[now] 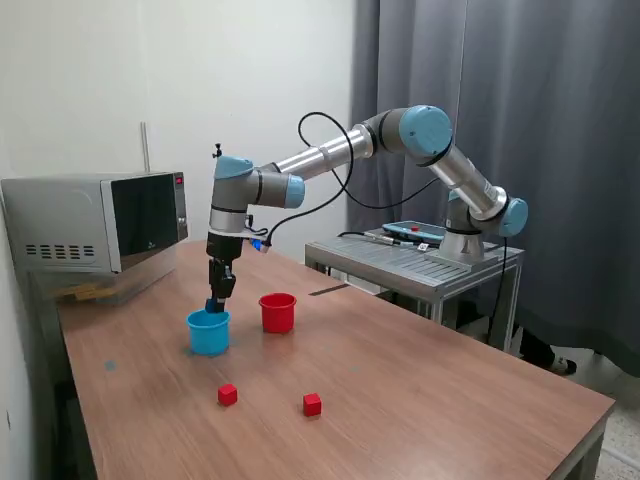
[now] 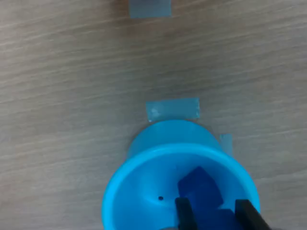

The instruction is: Place red objects in the red bin, and blue objects in the blue bin.

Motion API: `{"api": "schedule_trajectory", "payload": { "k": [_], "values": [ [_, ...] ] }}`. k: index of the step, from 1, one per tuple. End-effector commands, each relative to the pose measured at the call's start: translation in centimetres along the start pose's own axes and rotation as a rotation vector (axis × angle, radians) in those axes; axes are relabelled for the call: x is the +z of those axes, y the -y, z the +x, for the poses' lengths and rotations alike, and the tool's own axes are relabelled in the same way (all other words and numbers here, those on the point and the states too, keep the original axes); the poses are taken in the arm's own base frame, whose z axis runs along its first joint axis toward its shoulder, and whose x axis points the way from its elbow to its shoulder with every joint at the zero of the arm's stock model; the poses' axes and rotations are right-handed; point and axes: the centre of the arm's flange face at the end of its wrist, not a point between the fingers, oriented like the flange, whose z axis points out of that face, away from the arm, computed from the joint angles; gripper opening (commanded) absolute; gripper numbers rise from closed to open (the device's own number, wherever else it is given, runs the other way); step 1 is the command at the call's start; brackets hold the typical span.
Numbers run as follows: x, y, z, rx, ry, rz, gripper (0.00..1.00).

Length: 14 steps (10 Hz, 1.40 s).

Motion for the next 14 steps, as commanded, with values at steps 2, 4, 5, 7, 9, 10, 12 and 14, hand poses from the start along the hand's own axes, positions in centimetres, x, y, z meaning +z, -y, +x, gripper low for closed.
{"api": "schedule_trajectory", "payload": {
  "k": [2, 4, 5, 7, 9, 10, 12, 14],
  "values": [
    [0.0, -0.1, -0.4, 0.005, 0.001, -0.001, 0.00],
    [0.0, -0.1, -0.4, 0.005, 0.001, -0.003, 0.00],
    [0.1, 0.0, -0.4, 0.005, 0.001, -0.001, 0.00],
    [0.1, 0.0, -0.4, 0.005, -0.001, -0.004, 1.00],
    [0.4, 0.2, -0.4, 0.005, -0.001, 0.002, 1.00],
    [0.4, 0.2, -0.4, 0.005, -0.001, 0.002, 1.00],
    [0.6, 0.6, 1.0, -0.001, -0.002, 0.009, 1.00],
    [-0.6, 2.2, 8.9, -0.092, -0.018, 0.009, 1.00]
  ]
}}
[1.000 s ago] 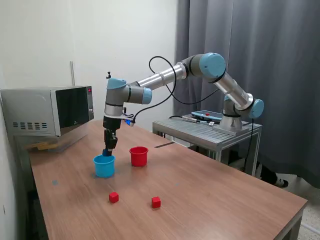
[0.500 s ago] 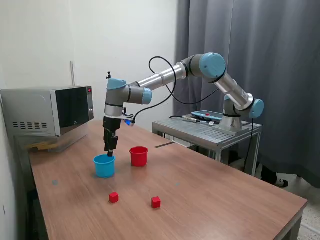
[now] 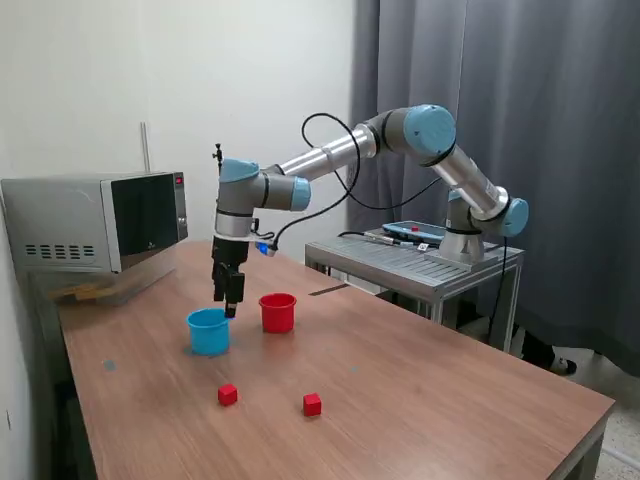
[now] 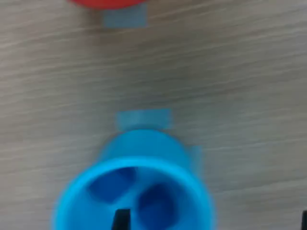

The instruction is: Place red objects in the red bin, and blue objects in the blue bin.

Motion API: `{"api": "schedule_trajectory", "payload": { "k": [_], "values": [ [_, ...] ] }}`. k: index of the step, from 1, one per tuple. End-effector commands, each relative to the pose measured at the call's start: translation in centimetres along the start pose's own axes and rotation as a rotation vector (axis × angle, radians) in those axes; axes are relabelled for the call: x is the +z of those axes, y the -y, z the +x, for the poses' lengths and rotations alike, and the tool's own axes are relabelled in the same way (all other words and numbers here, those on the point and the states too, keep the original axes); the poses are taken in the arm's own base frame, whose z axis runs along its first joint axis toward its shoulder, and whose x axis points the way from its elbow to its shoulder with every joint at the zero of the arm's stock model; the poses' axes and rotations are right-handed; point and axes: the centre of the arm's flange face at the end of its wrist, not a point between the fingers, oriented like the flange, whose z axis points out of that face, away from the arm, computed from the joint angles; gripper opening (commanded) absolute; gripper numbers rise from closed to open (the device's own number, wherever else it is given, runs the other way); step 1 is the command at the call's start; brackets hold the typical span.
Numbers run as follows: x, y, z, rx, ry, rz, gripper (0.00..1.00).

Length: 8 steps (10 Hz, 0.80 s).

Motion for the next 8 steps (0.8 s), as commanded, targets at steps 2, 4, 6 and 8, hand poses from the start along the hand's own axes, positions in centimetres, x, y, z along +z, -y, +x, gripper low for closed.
{"api": "schedule_trajectory", "payload": {
  "k": [2, 4, 6, 8],
  "values": [
    [-2.5, 3.5, 15.1, -0.061, -0.028, -0.021, 1.00],
    [-3.2, 5.8, 21.1, 0.008, -0.040, -0.021, 1.00],
    [-3.0, 7.3, 23.7, 0.165, -0.038, -0.010, 1.00],
    [-3.2, 8.0, 24.9, 0.338, 0.009, -0.032, 1.00]
  ]
}}
